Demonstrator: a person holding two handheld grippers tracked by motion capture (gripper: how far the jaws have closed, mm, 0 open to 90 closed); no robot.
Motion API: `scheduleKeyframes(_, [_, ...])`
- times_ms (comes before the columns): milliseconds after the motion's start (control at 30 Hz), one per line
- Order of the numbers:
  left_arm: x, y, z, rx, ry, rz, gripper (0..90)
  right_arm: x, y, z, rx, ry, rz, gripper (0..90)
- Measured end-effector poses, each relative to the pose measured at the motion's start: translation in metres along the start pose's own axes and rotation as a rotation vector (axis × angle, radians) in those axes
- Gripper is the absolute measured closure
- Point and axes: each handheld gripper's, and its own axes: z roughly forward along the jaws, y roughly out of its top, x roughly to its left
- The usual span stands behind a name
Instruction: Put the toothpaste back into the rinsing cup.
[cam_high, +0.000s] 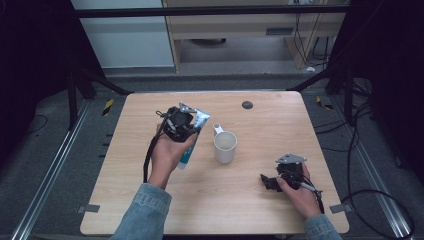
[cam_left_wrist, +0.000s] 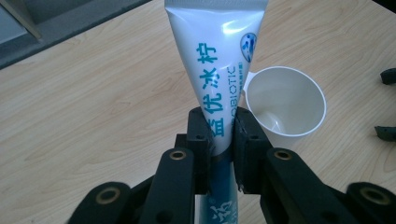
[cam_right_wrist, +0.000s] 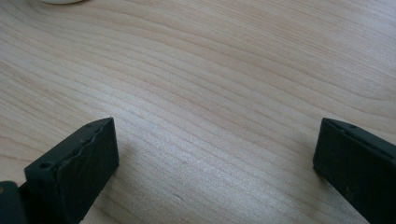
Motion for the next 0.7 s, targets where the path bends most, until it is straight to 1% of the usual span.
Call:
scheduleKeyframes(200, [-0.012, 0.01, 0.002, -0.021, -0.004, 0.019, 78.2, 0.0, 0.0, 0.0, -0.001, 0.001, -0.002, 0.4])
scheduleKeyframes(233, [-0.016, 0.014, 0.002, -0.029, -0.006, 0.023, 78.2, 0.0, 0.0, 0.0, 0.001, 0.001, 0.001, 0.4])
scheduleKeyframes(333, [-0.019, 0.017, 0.0, -0.038, -0.007, 0.03, 78.2, 0.0, 0.0, 0.0, -0.001, -0.002, -0.007, 0.4])
scheduleKeyframes(367, [-0.02, 0.02, -0.001, -0.043, -0.004, 0.035, 78.2, 0.0, 0.0, 0.0, 0.0, -0.001, -0.001, 0.4])
scheduleKeyframes(433, [-0.021, 0.024, -0.004, -0.061, 0.006, 0.03, 78.2, 0.0, 0.0, 0.0, 0.001, 0.0, -0.001, 0.4])
scheduleKeyframes(567, [-0.021, 0.033, -0.009, -0.07, 0.015, 0.031, 78.2, 0.0, 0.0, 0.0, 0.001, 0.0, 0.0, 0.4])
scheduleKeyframes(700, [-0.026, 0.043, -0.013, -0.085, 0.019, 0.052, 78.2, 0.0, 0.0, 0.0, 0.0, 0.0, -0.001, 0.4])
